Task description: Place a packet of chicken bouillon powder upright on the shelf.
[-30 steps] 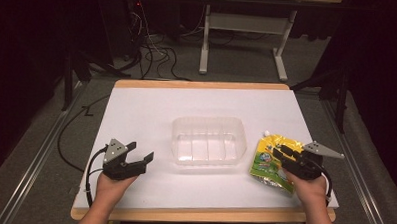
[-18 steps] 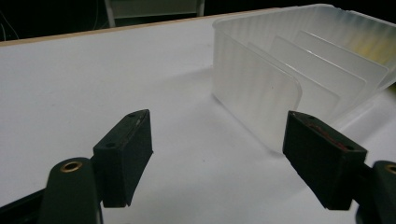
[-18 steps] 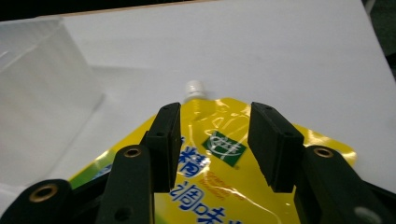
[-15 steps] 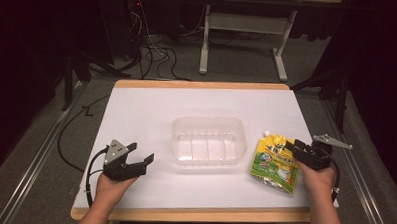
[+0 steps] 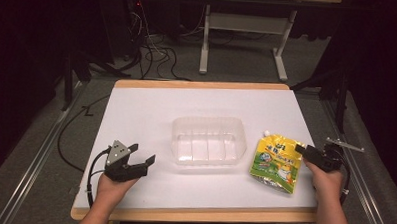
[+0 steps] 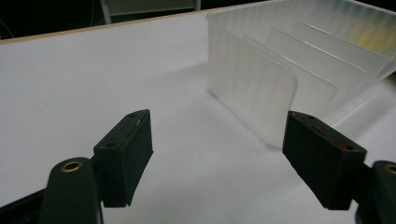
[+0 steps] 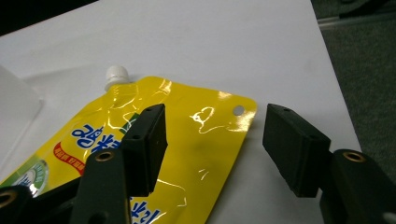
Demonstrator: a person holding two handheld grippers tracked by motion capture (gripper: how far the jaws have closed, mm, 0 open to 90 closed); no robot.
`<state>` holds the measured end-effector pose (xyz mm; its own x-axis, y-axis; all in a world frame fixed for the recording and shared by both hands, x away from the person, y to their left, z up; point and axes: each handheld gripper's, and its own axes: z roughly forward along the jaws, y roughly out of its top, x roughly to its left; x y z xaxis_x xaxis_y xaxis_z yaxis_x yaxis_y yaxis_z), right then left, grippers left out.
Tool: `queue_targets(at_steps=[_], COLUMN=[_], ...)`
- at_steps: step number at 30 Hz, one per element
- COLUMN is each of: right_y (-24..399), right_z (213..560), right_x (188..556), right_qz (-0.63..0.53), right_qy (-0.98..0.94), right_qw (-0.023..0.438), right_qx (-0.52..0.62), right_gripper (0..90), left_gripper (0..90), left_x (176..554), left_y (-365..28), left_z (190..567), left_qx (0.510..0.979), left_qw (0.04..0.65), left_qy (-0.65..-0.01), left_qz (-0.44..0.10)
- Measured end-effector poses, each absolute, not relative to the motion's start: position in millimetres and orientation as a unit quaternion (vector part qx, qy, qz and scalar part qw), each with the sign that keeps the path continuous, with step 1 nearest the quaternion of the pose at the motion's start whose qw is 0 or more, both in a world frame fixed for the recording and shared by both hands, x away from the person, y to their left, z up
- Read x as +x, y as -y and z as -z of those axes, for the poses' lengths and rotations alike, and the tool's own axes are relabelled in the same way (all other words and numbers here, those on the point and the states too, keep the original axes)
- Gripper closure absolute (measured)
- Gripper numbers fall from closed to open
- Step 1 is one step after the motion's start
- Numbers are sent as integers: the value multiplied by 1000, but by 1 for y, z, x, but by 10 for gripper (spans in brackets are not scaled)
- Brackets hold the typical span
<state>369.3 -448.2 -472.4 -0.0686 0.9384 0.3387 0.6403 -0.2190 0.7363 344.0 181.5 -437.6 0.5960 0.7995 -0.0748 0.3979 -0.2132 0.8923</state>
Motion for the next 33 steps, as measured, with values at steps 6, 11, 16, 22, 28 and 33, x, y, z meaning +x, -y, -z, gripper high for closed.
queue_targets(at_steps=[6, 11, 16, 22, 28, 33], right_y=[450, 452, 452, 455, 454, 457], right_z=[475, 477, 478, 472, 469, 478], right_x=[378, 387, 389, 376, 370, 374], right_qz=[-415, -429, -442, -500, -499, -482], right_qy=[-590, -580, -578, -565, -578, -577], right_qw=[160, 131, 112, 108, 106, 84], right_qx=[674, 680, 677, 647, 637, 654], right_gripper=[358, 349, 401, 585, 644, 643], left_gripper=[248, 248, 248, 248, 248, 248], left_x=[344, 343, 343, 343, 343, 342], left_y=[-181, -181, -180, -179, -176, -174], left_z=[438, 439, 439, 440, 440, 441], left_qx=[752, 752, 753, 755, 758, 763], left_qw=[484, 485, 484, 483, 482, 479], left_qy=[-397, -398, -397, -394, -390, -384], left_qz=[-204, -203, -202, -202, -200, -202])
